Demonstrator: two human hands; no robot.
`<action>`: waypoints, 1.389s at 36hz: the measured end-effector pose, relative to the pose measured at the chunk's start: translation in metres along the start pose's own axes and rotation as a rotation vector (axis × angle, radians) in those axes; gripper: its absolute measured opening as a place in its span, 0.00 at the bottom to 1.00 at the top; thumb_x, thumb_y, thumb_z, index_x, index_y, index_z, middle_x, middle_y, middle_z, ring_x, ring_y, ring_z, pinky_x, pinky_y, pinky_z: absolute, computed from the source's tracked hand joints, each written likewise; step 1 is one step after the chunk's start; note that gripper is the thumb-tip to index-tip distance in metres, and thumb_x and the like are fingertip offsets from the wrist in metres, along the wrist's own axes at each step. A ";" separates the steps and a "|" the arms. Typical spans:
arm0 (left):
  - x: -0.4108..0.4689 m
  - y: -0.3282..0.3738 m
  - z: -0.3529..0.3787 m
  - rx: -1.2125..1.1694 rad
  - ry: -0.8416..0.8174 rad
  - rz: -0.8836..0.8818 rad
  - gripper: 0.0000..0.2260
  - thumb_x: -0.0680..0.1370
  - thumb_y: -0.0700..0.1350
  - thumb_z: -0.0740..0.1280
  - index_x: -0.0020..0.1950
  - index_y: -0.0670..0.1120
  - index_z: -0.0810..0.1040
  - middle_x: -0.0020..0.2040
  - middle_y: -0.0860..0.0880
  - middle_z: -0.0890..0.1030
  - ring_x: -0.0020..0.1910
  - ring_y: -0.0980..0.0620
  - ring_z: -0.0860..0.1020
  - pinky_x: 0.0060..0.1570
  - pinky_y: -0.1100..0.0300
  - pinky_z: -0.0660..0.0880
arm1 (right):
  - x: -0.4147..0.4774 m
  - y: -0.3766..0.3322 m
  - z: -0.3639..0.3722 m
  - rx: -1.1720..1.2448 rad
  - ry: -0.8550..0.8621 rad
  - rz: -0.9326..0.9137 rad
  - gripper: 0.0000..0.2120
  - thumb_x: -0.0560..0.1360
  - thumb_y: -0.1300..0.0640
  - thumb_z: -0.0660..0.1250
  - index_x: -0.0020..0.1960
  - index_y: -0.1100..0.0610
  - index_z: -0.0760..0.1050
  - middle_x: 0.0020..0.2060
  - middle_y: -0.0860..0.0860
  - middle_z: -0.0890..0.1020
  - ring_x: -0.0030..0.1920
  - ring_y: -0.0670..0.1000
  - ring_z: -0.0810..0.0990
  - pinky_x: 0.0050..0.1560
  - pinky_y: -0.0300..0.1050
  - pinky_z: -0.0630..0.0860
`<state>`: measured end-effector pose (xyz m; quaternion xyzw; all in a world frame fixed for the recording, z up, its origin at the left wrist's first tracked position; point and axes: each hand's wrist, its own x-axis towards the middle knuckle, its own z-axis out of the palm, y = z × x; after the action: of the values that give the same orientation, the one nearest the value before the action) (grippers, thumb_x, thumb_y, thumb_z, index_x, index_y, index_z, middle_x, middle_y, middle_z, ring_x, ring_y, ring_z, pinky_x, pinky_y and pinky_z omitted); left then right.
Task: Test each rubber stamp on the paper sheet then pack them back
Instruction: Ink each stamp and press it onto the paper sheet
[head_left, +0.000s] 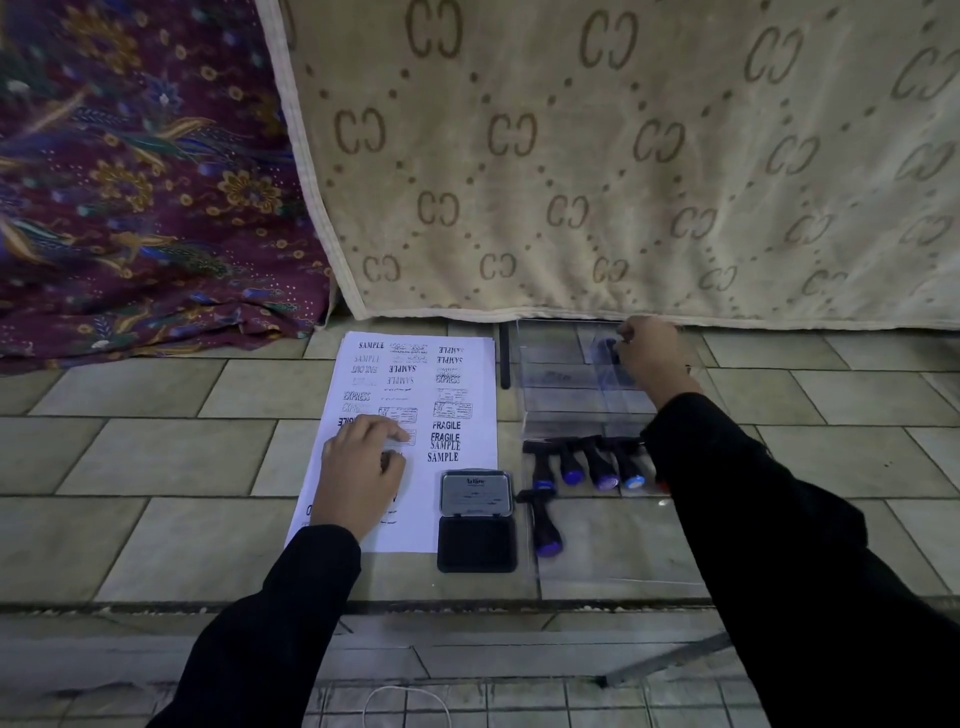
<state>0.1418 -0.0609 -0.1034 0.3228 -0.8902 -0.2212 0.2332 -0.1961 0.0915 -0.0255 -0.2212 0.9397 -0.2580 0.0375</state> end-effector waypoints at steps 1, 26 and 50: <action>0.000 0.000 0.000 0.000 -0.003 -0.002 0.11 0.73 0.37 0.64 0.49 0.53 0.77 0.52 0.58 0.74 0.55 0.55 0.72 0.53 0.62 0.59 | 0.002 0.000 0.002 -0.031 -0.018 -0.017 0.09 0.74 0.66 0.63 0.52 0.65 0.78 0.50 0.61 0.81 0.52 0.61 0.79 0.50 0.50 0.77; 0.000 0.001 -0.001 -0.038 0.008 0.007 0.12 0.73 0.36 0.65 0.48 0.52 0.78 0.52 0.58 0.75 0.55 0.55 0.72 0.54 0.61 0.60 | -0.005 0.005 0.003 -0.016 0.033 -0.083 0.07 0.73 0.64 0.65 0.50 0.58 0.72 0.48 0.60 0.79 0.45 0.58 0.76 0.40 0.46 0.73; 0.003 -0.002 -0.011 -0.234 -0.102 -0.051 0.07 0.74 0.44 0.70 0.50 0.55 0.81 0.54 0.62 0.76 0.58 0.59 0.71 0.63 0.55 0.64 | -0.233 -0.046 0.031 0.606 -0.163 -0.478 0.15 0.69 0.58 0.75 0.53 0.51 0.76 0.44 0.44 0.80 0.39 0.45 0.81 0.44 0.45 0.80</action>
<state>0.1468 -0.0667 -0.0945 0.3044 -0.8605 -0.3456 0.2179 0.0378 0.1432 -0.0389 -0.4324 0.7369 -0.5068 0.1146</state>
